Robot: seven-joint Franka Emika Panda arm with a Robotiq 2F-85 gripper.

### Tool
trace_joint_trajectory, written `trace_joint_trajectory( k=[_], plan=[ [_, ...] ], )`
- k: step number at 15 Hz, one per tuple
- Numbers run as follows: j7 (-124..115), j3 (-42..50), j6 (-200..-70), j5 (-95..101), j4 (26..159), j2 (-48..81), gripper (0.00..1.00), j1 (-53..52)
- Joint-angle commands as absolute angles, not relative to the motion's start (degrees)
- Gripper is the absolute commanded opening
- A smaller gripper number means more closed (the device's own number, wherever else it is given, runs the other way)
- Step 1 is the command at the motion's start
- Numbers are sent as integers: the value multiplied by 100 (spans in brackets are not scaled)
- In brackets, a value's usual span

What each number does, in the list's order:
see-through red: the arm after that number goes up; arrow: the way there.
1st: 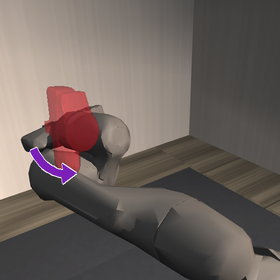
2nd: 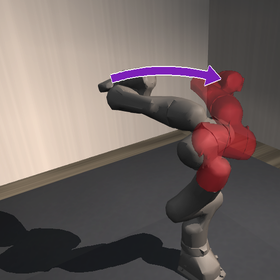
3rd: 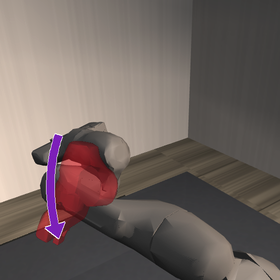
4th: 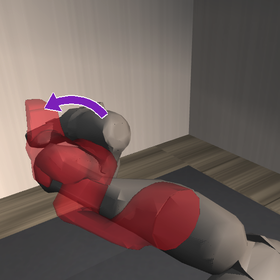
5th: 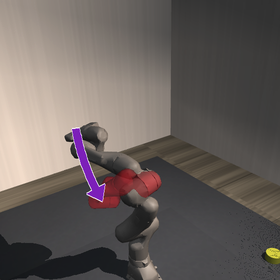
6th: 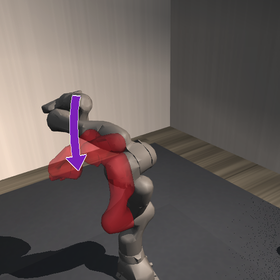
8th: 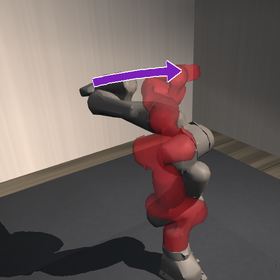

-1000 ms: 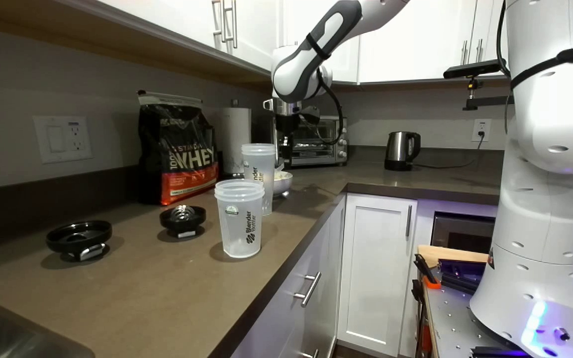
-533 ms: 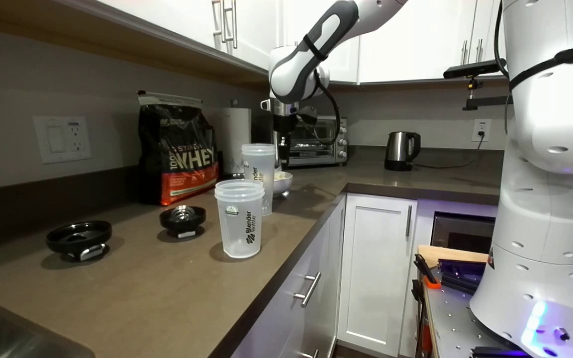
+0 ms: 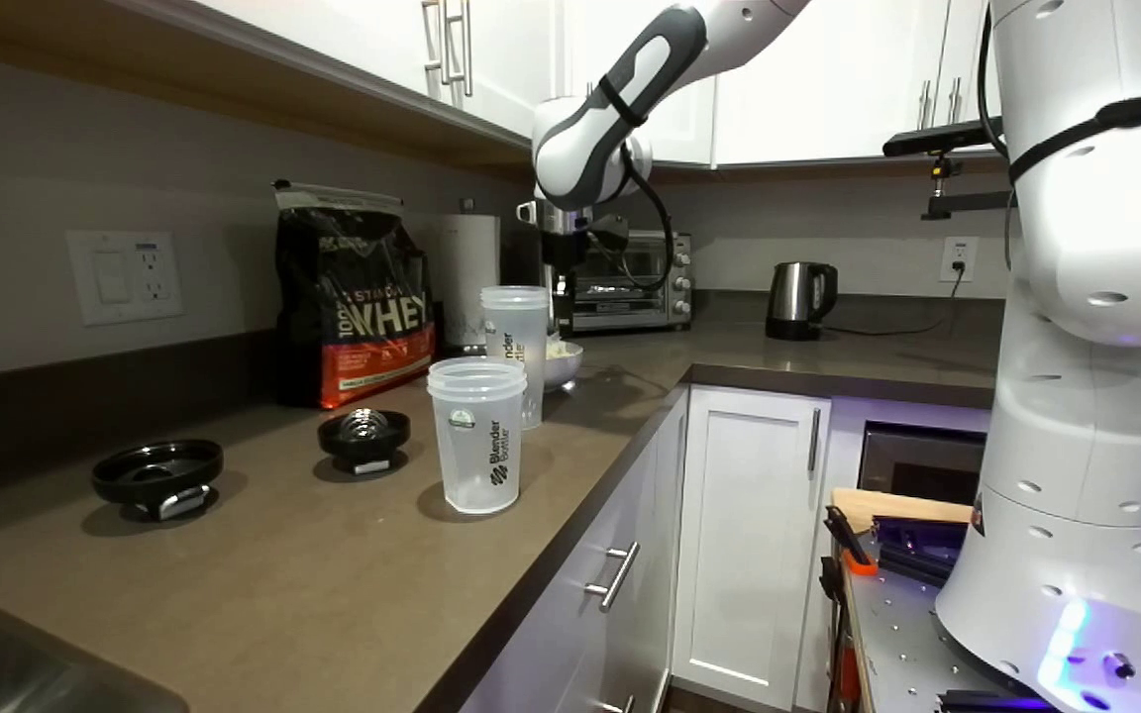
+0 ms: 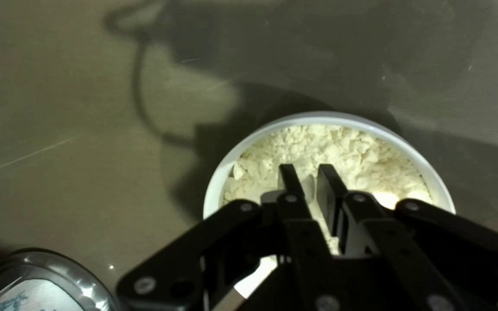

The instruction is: Scoop some powder from the bowl into the bigger cup

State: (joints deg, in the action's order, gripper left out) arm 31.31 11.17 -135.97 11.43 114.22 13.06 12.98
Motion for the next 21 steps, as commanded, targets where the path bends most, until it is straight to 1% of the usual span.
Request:
trace_joint_trajectory(
  k=[1,12,21],
  plan=[
    [3379,1017,-13705,1021,11294,1396,0,1457],
    [3346,959,-13615,943,11290,1400,1,1453],
    [3322,939,-13391,498,11241,1470,1,1519]
  ],
)
